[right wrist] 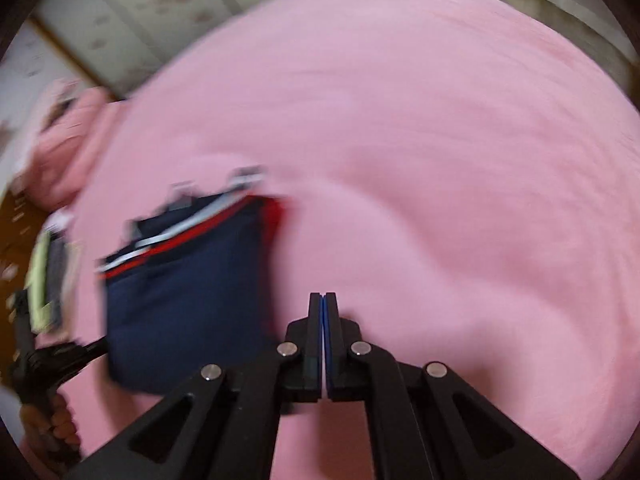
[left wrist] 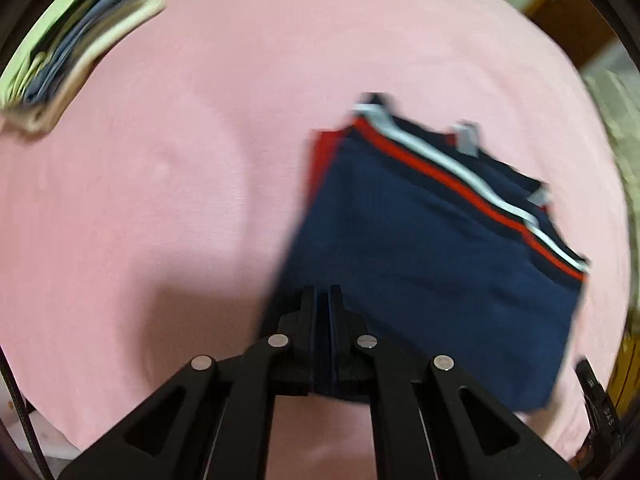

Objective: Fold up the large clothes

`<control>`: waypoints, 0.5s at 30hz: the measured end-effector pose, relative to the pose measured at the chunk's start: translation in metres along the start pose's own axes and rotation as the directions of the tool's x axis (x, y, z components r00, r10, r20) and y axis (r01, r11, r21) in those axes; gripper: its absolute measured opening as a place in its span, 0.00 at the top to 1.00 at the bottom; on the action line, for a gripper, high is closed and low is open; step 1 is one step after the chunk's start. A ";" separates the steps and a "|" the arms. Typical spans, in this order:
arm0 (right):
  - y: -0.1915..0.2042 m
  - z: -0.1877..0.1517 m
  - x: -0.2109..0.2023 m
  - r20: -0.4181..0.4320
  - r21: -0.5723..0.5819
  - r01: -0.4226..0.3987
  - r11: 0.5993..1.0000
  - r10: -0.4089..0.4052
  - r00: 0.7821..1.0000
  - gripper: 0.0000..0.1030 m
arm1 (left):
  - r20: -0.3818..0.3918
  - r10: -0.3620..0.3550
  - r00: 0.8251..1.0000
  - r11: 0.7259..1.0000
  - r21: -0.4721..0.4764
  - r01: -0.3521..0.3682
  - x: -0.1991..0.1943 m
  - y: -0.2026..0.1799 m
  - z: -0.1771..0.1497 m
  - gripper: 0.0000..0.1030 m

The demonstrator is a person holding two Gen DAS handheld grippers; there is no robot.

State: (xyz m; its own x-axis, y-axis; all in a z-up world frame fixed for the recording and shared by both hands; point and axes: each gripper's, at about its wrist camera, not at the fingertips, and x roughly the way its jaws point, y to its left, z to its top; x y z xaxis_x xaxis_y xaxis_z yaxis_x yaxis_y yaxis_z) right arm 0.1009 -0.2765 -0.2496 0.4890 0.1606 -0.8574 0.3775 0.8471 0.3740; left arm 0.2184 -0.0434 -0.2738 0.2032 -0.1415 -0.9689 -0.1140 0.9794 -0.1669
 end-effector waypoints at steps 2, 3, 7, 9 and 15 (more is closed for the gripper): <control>0.031 -0.009 0.008 -0.034 -0.038 -0.144 0.989 0.143 0.989 1.00 | -0.051 -0.127 0.991 0.991 0.035 0.129 -0.001 -0.023 -0.015 0.98; 0.050 -0.016 0.019 -0.078 -0.039 -0.225 0.974 0.221 0.972 1.00 | -0.087 -0.180 0.980 0.983 0.028 0.183 0.003 -0.033 -0.021 0.98; 0.106 -0.045 0.055 -0.165 -0.212 -0.215 0.953 0.182 0.969 1.00 | -0.172 -0.150 0.974 0.988 0.002 0.153 0.038 -0.068 -0.041 0.98; 0.103 -0.046 0.064 -0.184 -0.217 -0.184 0.959 0.144 0.972 1.00 | -0.192 -0.085 0.978 0.996 0.013 0.089 0.049 -0.065 -0.034 0.99; 0.025 -0.032 0.035 -0.133 -0.164 0.037 0.986 -0.059 0.989 1.00 | -0.195 -0.125 0.973 0.985 -0.143 0.098 0.048 -0.031 -0.030 0.99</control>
State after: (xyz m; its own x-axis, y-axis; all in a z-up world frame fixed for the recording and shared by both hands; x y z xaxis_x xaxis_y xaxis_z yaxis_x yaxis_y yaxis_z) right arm 0.1020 -0.2338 -0.2816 0.3567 0.1761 -0.9175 0.2609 0.9242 0.2788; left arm 0.2022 -0.0846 -0.3203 0.0221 -0.2884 -0.9572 -0.2313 0.9300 -0.2856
